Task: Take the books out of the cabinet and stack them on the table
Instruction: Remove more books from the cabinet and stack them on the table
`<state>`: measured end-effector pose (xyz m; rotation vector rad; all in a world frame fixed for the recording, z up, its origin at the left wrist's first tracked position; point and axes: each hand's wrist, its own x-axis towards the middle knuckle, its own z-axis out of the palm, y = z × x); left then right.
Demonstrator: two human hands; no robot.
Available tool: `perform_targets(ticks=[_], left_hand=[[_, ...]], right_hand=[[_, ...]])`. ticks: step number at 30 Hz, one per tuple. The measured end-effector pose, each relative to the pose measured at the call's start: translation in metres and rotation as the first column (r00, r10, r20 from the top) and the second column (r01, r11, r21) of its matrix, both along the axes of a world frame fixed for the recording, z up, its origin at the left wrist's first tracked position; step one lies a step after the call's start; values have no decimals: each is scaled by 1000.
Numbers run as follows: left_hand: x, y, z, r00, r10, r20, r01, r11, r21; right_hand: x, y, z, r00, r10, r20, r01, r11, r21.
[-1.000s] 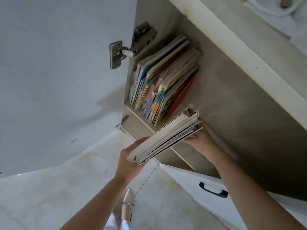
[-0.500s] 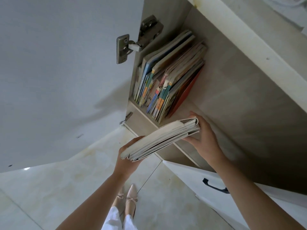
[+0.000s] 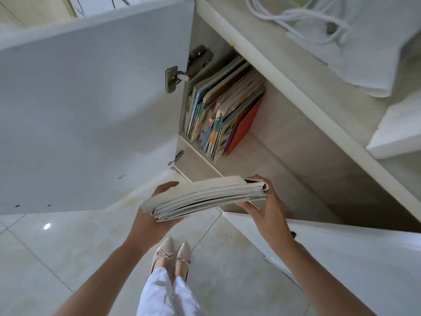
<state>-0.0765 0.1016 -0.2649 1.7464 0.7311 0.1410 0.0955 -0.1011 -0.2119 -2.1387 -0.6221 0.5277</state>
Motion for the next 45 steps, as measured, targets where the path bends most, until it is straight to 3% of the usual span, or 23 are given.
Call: perform_targets(ticks=[4,11,17,23,29,36,45], left_hand=[[-29,-1,46,999,35,39,-35,999,-3],[-77,-29,124,961,236,142,-208,960,-187],[-117,-53,171,889,427,165,-402,901,-164],[-170,-72,199,776,610,159,-576,789,-214],[-223,-101,214,694,711,114,-683,700,-209],[-314,-138,205,570,820,58,-795,567,-216],[-475,-213,214,291,957,8,-947,289,-141]], right_hand=[[-25,-6,43,991,-47,-124,52,998,32],[-69,-16,105,945,15,-327,28,991,128],[-112,-11,147,928,56,-367,37,970,242],[-153,2,166,919,165,-358,-54,953,299],[-206,3,177,939,239,-247,-166,945,283],[-282,9,176,856,451,-252,-388,883,263],[-437,3,175,650,685,-329,-635,728,260]])
